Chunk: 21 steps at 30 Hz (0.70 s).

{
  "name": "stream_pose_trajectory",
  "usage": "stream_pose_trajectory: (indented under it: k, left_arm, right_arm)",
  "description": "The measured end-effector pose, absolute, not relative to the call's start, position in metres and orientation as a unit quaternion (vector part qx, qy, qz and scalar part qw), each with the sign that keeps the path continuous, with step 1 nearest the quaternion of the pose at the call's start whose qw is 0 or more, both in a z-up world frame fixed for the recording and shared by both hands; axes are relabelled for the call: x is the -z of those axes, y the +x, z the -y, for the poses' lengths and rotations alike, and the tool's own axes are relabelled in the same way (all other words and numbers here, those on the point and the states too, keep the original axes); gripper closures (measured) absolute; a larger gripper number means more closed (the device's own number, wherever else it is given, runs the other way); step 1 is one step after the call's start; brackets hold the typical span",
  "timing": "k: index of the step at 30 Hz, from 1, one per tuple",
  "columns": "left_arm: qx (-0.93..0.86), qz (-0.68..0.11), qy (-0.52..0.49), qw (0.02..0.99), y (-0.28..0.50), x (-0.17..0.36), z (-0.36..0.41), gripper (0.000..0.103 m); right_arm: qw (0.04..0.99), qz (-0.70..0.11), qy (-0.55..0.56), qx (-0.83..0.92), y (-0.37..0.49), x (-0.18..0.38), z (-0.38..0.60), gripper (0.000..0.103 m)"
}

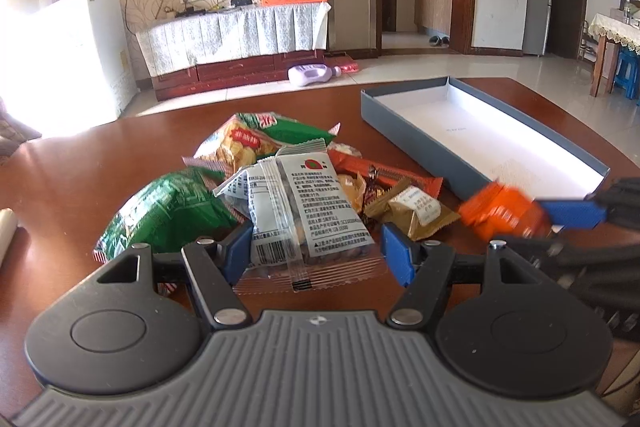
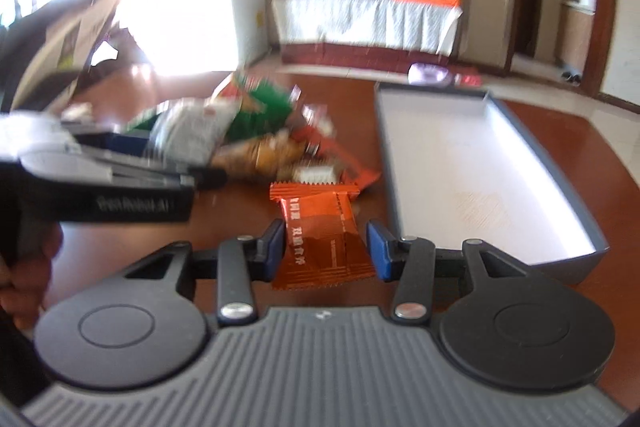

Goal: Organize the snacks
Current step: 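Lift the clear packet and orange cake and carry both over the open box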

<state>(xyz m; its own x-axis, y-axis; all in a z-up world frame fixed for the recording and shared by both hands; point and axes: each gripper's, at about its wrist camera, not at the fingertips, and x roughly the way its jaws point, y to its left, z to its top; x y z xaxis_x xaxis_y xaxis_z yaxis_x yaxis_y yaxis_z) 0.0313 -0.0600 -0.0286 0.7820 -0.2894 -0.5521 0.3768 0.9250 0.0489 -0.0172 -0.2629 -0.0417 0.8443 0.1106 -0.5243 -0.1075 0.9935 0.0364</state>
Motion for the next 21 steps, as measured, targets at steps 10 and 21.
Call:
stream_pose_trajectory:
  k: [10,21]
  left_arm:
    - [0.181,-0.25,0.096,0.946,0.023,0.022,0.088,0.03]
    - [0.21,-0.222,0.11,0.946,0.02,0.016,0.138,0.03]
  right_arm:
    - [0.975,-0.22,0.039,-0.009,-0.028,0.029,0.286,0.056]
    - [0.979,-0.194,0.049,0.047,-0.029,0.023,0.31,0.056]
